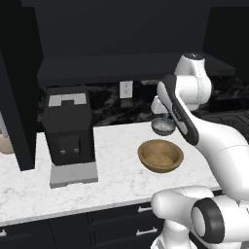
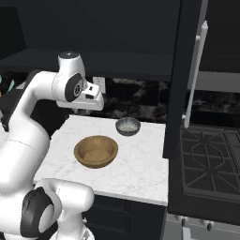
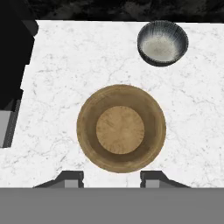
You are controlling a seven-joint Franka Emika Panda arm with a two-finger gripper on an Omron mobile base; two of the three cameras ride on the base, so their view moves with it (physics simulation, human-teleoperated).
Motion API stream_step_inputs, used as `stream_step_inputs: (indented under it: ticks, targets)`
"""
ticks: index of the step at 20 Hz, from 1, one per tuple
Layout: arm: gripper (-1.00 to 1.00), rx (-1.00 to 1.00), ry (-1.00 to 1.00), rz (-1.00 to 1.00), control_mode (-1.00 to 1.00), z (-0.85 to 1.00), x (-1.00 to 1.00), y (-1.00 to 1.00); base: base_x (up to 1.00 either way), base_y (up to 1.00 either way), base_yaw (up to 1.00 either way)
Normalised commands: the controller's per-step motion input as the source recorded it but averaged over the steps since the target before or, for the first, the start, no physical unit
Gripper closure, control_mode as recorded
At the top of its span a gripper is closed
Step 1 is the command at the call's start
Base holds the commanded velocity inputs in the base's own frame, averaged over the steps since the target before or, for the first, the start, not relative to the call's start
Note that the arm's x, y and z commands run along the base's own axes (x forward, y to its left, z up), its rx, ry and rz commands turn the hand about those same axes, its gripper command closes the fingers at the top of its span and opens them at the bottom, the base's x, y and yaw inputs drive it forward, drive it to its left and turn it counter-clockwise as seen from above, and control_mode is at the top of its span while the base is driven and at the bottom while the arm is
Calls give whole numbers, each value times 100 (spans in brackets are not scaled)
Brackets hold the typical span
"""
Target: Pick up the bowls on the counter and stack them on top of one another in the open cabinet. Place the smaller bowl on top of the larger bowl.
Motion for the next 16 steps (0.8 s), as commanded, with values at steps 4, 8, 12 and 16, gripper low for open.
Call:
stream_step_inputs:
  ticks: [4, 8, 12, 16]
  targets:
    - [-100, 0, -2, 0, -100, 0, -27, 0, 0, 0, 0]
    - [-100, 0, 0, 0, -100, -6, -56, -5, 0, 0, 0]
    - [-100, 0, 0, 0, -100, -10, -7, -26, 0, 0, 0]
    - [-100, 0, 0, 0, -100, -12, 7, -29, 0, 0, 0]
